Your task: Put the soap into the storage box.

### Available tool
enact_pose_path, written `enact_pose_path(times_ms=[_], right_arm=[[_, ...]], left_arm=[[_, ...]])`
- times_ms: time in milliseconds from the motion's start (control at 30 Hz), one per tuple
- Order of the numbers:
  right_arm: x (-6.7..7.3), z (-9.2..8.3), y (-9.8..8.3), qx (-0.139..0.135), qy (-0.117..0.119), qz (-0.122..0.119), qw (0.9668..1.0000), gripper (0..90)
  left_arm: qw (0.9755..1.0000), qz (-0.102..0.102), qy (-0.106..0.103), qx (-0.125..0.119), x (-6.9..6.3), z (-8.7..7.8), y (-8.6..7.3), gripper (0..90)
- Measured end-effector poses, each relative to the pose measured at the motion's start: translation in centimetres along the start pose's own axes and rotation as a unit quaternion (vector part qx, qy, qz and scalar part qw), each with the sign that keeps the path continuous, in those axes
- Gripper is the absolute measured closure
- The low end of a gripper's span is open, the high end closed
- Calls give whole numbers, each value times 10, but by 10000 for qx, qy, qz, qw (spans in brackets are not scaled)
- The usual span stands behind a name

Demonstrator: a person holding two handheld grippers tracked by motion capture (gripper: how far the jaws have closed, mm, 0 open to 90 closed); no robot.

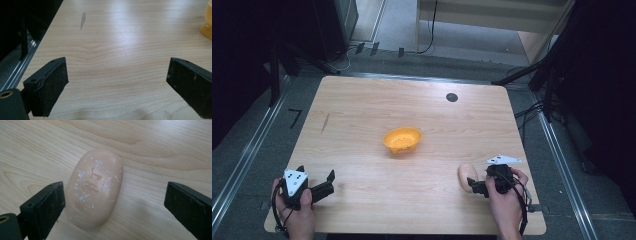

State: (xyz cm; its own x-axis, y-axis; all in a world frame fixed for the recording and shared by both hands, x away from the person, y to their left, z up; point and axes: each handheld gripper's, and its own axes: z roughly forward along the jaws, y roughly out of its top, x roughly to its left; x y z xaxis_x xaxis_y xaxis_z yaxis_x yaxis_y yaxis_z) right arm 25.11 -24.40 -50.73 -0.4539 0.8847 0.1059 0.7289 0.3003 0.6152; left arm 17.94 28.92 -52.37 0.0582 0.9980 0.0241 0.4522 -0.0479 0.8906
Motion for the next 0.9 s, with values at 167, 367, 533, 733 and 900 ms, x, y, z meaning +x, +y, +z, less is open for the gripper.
enact_pose_path(times_ms=[167,367,533,733,900], right_arm=[[5,7,3,138,2,36,9999,31],[11,13,5,195,-79,51,9998,31],[15,17,7,278,-165,91,9994,39],[21,25,8,300,-182,3,9994,20],[25,30,9,331,-297,-28,9990,18]], left_arm=[[10000,2,-3,3,0,0,0,40],[10000,-16,-19,-4,0,0,0,40],[10000,-17,-16,0,0,0,0,40],[10000,-25,-21,15,1,1,0,40],[10000,-33,-22,10,1,1,0,40]])
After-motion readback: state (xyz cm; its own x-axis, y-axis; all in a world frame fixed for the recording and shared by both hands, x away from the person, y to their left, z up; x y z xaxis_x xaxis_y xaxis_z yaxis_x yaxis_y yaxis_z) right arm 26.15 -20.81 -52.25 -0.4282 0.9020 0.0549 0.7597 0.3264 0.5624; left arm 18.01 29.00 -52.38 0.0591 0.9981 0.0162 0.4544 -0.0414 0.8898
